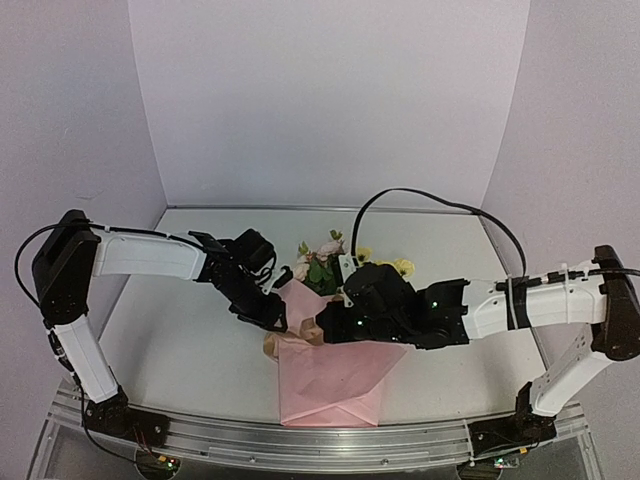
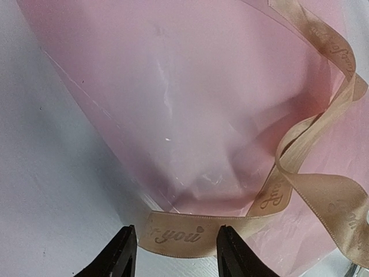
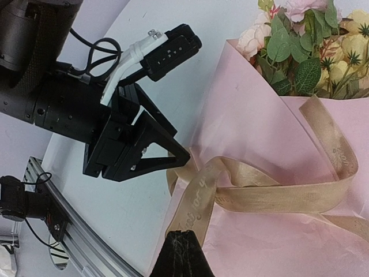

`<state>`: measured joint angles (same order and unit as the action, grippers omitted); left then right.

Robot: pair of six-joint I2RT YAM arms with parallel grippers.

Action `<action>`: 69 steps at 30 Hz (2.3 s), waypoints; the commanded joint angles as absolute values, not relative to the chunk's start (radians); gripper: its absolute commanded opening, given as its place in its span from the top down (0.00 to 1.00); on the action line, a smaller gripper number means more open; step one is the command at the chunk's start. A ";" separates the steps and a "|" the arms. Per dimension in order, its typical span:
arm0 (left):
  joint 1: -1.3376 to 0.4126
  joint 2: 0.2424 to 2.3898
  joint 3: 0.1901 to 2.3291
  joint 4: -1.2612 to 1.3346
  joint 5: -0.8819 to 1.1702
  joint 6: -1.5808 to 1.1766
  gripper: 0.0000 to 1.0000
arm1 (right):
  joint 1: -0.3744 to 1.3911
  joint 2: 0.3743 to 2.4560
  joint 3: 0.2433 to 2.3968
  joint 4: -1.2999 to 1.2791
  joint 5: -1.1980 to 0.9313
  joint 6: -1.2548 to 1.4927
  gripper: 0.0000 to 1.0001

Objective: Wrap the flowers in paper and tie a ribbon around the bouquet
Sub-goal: Cross the ribbon over the folded bouquet.

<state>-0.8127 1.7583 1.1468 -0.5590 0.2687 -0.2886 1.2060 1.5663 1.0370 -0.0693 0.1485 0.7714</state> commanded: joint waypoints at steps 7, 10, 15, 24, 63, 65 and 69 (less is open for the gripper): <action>-0.816 1.724 1.156 -0.572 0.385 -0.256 0.42 | 1.210 1.516 1.049 -0.069 0.162 0.782 1.00; -0.816 1.715 1.137 -0.562 0.406 -0.254 0.41 | 1.210 1.520 1.051 -0.072 0.160 0.782 1.00; -0.816 1.732 1.140 -0.565 0.403 -0.258 0.52 | 1.210 1.523 1.056 -0.076 0.161 0.782 1.00; -0.819 1.741 1.146 -0.560 0.417 -0.264 0.80 | 1.210 1.522 1.071 -0.092 0.155 0.784 1.00; -0.798 1.645 1.104 -0.375 0.638 -0.446 1.00 | 1.183 1.891 1.167 0.123 0.309 1.159 1.00; -0.793 1.655 1.103 -0.370 0.653 -0.453 1.00 | 1.181 1.894 1.162 0.142 0.346 1.156 1.00; -0.776 1.674 1.094 -0.350 0.692 -0.483 1.00 | 1.181 1.899 1.150 0.194 0.395 1.145 1.00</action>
